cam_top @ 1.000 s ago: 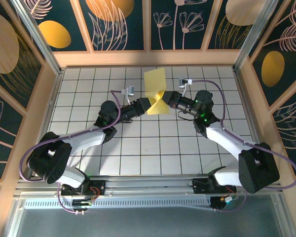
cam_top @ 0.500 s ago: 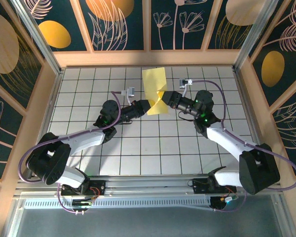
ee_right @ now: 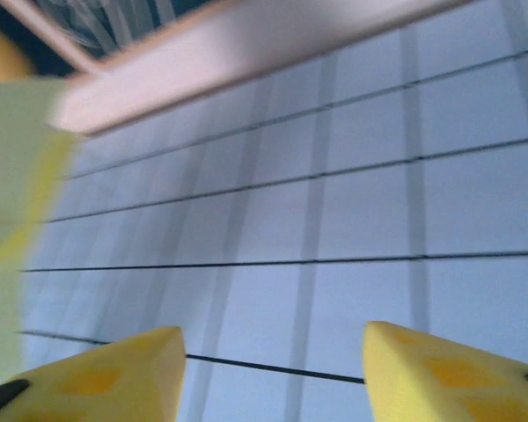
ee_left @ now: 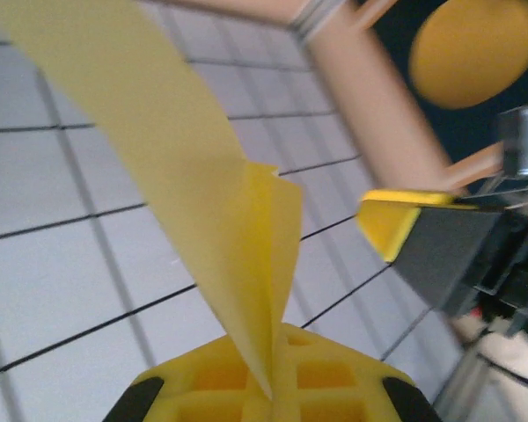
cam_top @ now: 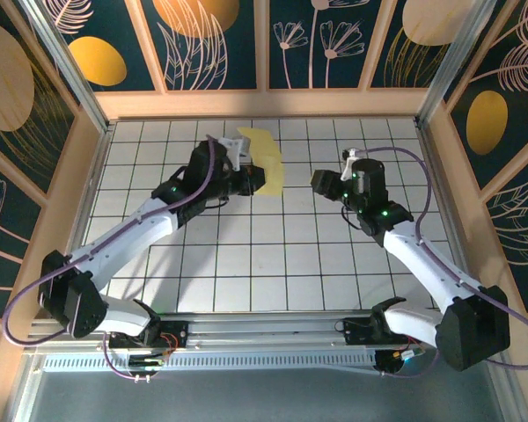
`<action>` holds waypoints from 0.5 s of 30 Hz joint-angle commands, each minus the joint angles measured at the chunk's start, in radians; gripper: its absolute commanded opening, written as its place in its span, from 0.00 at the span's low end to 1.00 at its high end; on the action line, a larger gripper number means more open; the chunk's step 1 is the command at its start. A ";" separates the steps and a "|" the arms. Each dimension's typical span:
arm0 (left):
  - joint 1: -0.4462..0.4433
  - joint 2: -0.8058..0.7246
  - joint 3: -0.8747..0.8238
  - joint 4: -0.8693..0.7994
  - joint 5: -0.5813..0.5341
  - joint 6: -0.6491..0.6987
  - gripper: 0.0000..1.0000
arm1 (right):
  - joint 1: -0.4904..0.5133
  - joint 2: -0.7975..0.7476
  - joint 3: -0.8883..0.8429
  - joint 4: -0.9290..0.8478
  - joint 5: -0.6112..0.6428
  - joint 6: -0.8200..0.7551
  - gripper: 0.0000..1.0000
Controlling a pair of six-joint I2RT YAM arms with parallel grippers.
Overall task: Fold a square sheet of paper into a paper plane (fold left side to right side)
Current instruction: Turn over the paper at the center of the table.
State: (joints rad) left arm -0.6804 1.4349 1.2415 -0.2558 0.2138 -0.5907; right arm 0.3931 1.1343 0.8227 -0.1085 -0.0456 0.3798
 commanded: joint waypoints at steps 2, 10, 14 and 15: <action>-0.123 0.179 0.211 -0.644 -0.406 0.145 0.00 | -0.029 -0.019 0.006 -0.191 0.261 -0.118 0.64; -0.321 0.567 0.612 -1.126 -0.905 -0.104 0.00 | -0.087 -0.053 -0.053 -0.155 0.248 -0.101 0.71; -0.352 0.640 0.616 -1.126 -0.884 -0.214 0.00 | -0.110 -0.060 -0.073 -0.135 0.215 -0.090 0.71; -0.357 0.657 0.606 -1.126 -0.872 -0.237 0.00 | -0.113 -0.062 -0.077 -0.130 0.208 -0.088 0.72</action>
State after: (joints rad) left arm -1.0340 2.0640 1.8256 -1.2449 -0.5800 -0.7097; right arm 0.2947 1.0962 0.7658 -0.2550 0.1650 0.2932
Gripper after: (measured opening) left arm 0.044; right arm 0.714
